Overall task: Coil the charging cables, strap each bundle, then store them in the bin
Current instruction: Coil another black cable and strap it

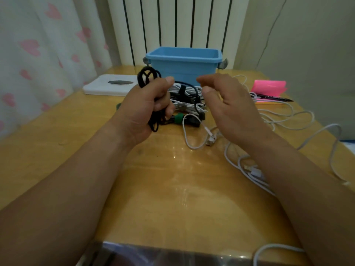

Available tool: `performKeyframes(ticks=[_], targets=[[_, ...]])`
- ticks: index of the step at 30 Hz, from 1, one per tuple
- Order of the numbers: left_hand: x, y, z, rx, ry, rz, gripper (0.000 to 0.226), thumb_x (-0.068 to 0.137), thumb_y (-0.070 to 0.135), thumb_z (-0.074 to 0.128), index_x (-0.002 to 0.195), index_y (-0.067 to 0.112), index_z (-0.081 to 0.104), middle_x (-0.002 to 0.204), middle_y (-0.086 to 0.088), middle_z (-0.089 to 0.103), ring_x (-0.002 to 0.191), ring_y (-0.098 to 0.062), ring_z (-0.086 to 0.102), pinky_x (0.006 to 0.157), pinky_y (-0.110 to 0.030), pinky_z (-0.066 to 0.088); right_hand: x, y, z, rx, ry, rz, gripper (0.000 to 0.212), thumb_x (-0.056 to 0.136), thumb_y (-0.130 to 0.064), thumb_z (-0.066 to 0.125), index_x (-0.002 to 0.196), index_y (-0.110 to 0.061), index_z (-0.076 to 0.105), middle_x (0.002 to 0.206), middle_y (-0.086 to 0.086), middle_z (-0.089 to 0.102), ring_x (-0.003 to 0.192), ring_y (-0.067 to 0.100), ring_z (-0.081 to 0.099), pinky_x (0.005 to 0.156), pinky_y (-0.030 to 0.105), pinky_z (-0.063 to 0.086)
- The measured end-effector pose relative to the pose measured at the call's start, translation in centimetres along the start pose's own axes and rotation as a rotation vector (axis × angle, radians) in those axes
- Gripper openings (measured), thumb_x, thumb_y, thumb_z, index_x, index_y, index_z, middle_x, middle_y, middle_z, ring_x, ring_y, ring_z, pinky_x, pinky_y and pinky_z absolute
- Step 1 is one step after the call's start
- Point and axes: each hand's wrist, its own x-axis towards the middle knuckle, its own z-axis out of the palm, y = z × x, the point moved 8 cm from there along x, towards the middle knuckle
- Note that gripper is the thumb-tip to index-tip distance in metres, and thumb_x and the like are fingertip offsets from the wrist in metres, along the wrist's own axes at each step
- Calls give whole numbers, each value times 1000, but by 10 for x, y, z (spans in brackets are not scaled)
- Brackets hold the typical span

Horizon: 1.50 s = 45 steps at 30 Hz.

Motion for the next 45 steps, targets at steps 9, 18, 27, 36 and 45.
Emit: performKeyframes(ticks=[9,18,27,36,45], targets=[[-3,-4,13,215,32,48,30,112,38,55,94,15,61,64,-2,48,67,-24,52,66,-32,53,-10,-11,21,353,-106,99,21,110,-22,54,103,-9,70,85,-5,74,76,-8,68,65,9,46],[-7,-18,39,127,-88,-44,52,110,57,50,128,11,66,81,1,61,70,-12,59,67,-30,49,-10,-22,16,358,1,49,13,107,-21,61,110,-20,74,92,-6,74,77,3,70,64,17,55],[-1,-19,9,-234,194,-93,55,114,47,45,75,13,65,87,-13,68,85,-25,72,89,-48,62,-11,-16,36,248,-99,101,19,96,-25,76,111,-25,64,89,-18,66,82,-2,67,73,18,53],[-2,-20,19,-287,123,-115,54,113,47,45,74,13,63,78,-7,66,77,-19,72,74,-34,61,-15,-25,38,213,-130,88,25,90,-46,80,88,-26,66,75,-11,71,67,5,68,63,30,55],[-18,-8,51,740,-204,58,39,109,15,50,73,25,61,55,3,61,47,-10,53,50,-27,43,-11,-18,19,186,-86,90,45,90,-66,68,117,-34,55,89,-13,63,81,-4,61,65,18,48]])
